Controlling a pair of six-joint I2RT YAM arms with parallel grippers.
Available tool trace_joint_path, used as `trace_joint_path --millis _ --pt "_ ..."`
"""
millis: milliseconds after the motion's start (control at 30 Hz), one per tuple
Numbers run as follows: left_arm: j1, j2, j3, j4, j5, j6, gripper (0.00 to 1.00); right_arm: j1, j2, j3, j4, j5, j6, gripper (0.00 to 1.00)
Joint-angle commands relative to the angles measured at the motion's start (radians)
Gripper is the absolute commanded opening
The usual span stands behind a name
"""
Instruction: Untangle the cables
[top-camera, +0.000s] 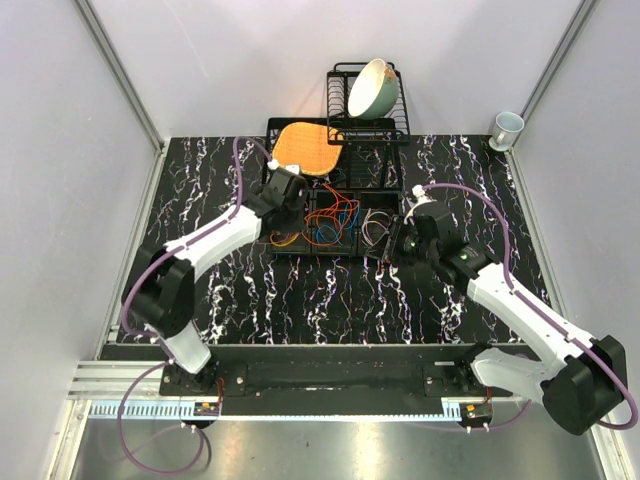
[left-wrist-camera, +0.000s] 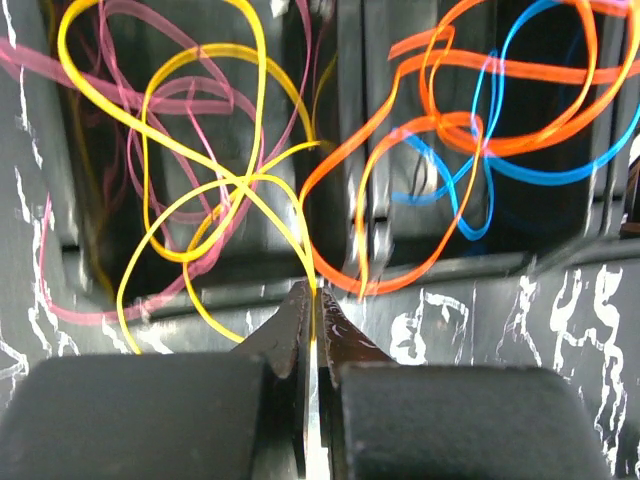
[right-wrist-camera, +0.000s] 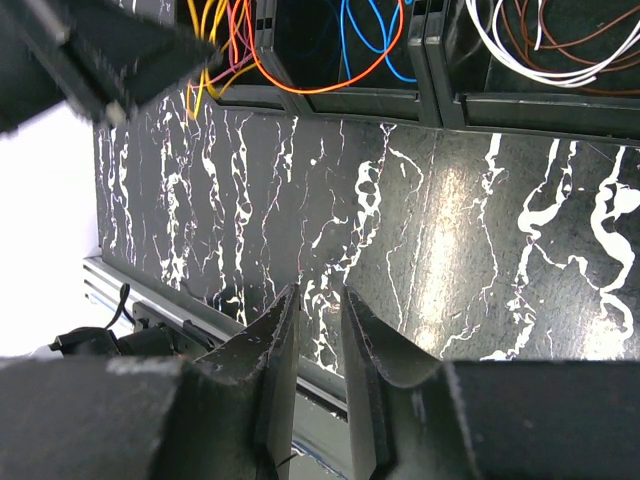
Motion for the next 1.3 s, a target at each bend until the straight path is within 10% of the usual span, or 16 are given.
trace_joint_path --millis 0,500,1000,1100,1267 --pt "0.029 0.063 0.112 0.012 -0.032 0.052 0.00 0.004 -0.035 -0.004 0.022 0.004 0.006 0.29" --pt "0.071 0.146 0.106 0.098 0.003 0.072 0.00 0.005 -0.009 0.009 0.014 0.016 -0.014 0.28" --pt "0.072 -0.163 0.089 0.052 0.031 0.078 0.94 0.005 -0.015 0.033 -0.001 0.018 -0.024 0.30" --pt "0.071 -0.242 0.081 0.014 0.020 0.084 0.99 0.004 -0.022 0.055 -0.018 0.024 -0.054 0.42" --pt "0.071 -0.407 0.005 -0.057 -0.007 0.091 0.99 0.004 -0.038 0.093 -0.058 0.070 -0.101 1.00"
